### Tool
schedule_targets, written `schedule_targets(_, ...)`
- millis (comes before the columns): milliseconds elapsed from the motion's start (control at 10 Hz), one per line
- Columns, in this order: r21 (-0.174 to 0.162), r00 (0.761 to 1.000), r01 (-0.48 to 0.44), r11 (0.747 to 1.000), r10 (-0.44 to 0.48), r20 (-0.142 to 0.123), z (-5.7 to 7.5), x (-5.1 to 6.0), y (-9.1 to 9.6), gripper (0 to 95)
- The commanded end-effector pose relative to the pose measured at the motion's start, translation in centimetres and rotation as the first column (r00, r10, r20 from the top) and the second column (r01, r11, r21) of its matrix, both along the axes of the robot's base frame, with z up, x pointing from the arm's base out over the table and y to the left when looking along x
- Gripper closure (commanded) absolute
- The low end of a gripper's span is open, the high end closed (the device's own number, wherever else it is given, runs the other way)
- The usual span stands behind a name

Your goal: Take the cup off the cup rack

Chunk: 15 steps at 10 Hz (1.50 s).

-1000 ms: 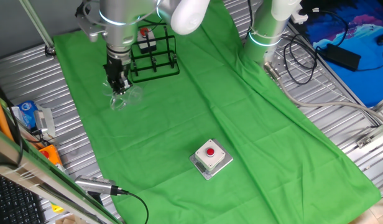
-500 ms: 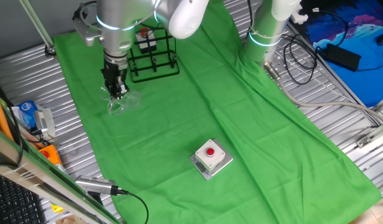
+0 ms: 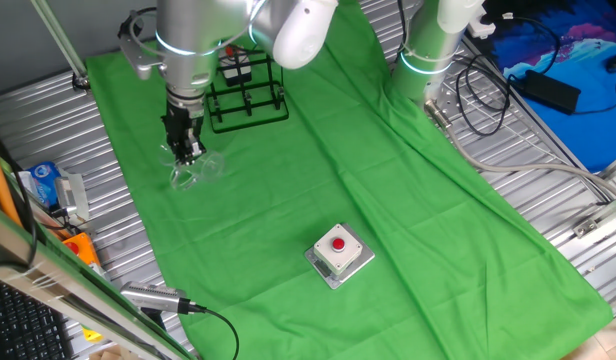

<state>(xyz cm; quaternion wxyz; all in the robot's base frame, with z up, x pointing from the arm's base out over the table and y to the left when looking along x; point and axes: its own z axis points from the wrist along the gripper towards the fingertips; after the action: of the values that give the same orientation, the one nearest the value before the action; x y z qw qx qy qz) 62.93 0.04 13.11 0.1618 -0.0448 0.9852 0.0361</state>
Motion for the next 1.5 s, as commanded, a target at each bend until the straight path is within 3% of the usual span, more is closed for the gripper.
schedule_targets(100,0.005,1.0,0.019,1.0,-0.019,0.021,-0.3,0.1,-0.1,95.0)
schedule_targets(300,0.012,0.999,0.033,0.999,-0.034,0.037,-0.7,0.2,-0.2,95.0)
schedule_targets(1300,0.023,0.997,0.066,0.998,-0.067,0.046,-1.7,0.4,-0.4,95.0)
schedule_targets(1500,0.02,0.998,0.052,0.998,-0.053,0.033,-1.8,0.4,-0.4,57.0)
